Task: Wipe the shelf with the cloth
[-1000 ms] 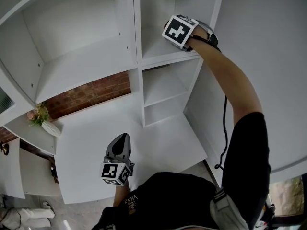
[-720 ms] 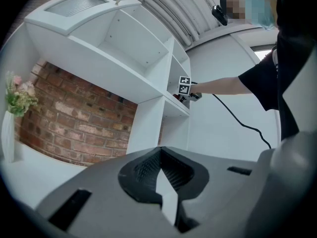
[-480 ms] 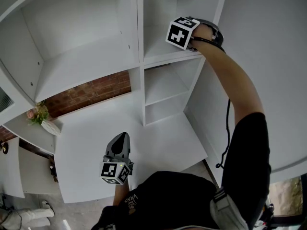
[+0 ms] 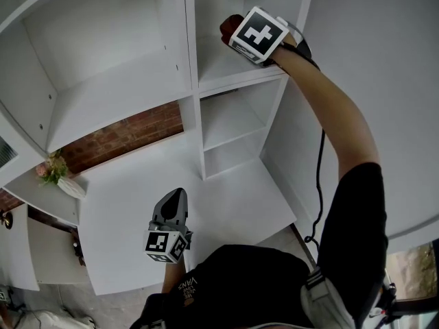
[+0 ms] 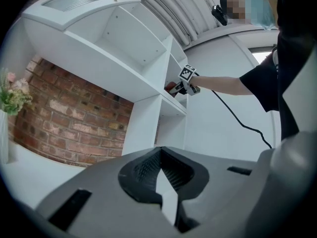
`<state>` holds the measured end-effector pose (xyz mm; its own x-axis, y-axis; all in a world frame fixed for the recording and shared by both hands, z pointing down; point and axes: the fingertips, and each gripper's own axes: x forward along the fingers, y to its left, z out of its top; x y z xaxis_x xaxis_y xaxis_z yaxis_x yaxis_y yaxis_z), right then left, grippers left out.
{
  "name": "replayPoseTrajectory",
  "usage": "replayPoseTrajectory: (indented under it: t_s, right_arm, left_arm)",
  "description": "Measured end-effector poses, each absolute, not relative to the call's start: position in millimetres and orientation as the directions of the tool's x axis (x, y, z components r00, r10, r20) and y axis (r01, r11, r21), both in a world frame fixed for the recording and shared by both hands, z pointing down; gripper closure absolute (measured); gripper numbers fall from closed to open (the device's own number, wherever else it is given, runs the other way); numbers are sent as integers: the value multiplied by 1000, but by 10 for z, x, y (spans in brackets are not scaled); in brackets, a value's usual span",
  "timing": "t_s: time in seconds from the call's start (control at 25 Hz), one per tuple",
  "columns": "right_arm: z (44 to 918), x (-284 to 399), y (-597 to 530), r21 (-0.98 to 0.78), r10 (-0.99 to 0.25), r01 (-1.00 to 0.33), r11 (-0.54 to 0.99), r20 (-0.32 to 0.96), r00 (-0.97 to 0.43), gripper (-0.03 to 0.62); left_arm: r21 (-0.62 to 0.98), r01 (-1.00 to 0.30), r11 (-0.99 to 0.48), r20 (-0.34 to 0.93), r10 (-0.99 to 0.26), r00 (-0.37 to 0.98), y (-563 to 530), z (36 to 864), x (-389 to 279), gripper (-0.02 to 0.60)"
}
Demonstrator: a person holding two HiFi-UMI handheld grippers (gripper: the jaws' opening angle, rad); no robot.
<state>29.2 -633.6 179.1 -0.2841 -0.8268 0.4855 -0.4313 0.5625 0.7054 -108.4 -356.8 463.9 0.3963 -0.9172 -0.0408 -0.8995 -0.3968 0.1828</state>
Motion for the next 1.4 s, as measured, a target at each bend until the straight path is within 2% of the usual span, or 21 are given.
replayPoseTrajectory:
  t_s: [0.28, 0.48, 0.64, 0.92, 1.12, 1.4]
  right_arm:
    - [1764, -307, -5733, 483, -664, -459, 746, 479, -575, 500]
    - [2026, -510, -5494, 356, -568, -443, 823, 527, -633, 500]
    - [2164, -492, -5479, 360, -572, -445, 820, 539, -618, 500]
    - [2182, -311, -5567, 478, -638, -423, 770, 549, -540, 500]
    - [2202, 67, -5743, 608, -727, -401, 685, 536, -430, 500]
    - [2225, 708, -5991, 694, -806, -409, 592, 521, -282, 500]
  left_arm:
    - [172, -885, -433, -35, -900, 434, -3525, 4639, -1019, 575]
    - [173, -878, -446, -31, -894, 447, -3451, 4629, -1041, 575]
    - [178, -874, -453, -26, -890, 456, -3421, 4646, -1039, 575]
    - [178, -870, -460, -19, -886, 464, -3430, 4668, -1009, 575]
    - [179, -865, -469, -16, -880, 474, -3487, 4673, -936, 575]
    - [183, -849, -495, -13, -865, 502, -3592, 4688, -742, 575]
